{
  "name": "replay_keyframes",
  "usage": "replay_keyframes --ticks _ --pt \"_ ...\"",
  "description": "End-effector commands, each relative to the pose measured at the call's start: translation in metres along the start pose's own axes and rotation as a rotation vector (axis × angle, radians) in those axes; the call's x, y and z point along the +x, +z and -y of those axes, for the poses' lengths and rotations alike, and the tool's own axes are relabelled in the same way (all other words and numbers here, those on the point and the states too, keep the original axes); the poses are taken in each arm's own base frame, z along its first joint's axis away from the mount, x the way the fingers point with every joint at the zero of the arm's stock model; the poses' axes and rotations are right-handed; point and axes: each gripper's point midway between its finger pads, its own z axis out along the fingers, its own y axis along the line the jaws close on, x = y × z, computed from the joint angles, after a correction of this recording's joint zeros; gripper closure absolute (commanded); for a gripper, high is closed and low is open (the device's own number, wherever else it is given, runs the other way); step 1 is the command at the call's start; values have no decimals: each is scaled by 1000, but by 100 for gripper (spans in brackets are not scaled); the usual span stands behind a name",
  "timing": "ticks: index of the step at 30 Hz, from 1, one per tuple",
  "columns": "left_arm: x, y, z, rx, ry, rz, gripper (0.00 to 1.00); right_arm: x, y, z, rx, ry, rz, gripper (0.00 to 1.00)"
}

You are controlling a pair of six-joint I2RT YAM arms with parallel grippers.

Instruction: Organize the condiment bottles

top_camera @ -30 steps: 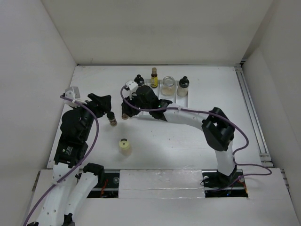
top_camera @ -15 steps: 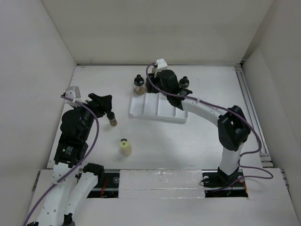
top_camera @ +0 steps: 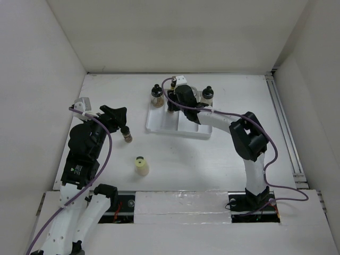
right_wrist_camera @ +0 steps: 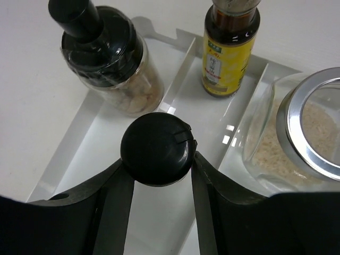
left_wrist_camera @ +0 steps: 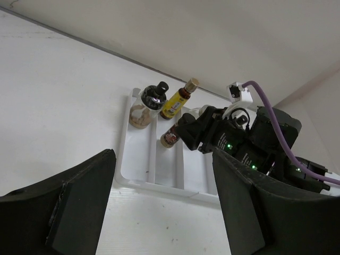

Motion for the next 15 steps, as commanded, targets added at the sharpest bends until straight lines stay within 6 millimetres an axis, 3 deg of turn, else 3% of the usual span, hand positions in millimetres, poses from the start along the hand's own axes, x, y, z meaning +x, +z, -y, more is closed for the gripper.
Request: replay_keyframes --ticks 1,3,5,7,8,10,11,15 --pt "-9 2 5 24 10 38 31 -41 9 6 32 29 124 52" --pt "-7 4 4 19 10 30 31 -39 16 11 36 31 113 52" --pt "-7 4 4 19 10 30 31 -51 15 10 41 36 138 51" --pt "-7 4 4 19 10 30 31 -42 20 13 60 20 108 49" --pt "-7 4 4 19 10 30 31 -49 22 11 59 21 112 48" --pt "-7 4 4 19 10 30 31 -36 30 13 69 11 70 48" --pt "-7 4 4 19 10 30 31 -46 29 11 65 15 84 47" --pt "-7 4 4 19 10 30 31 -44 34 11 67 13 77 45"
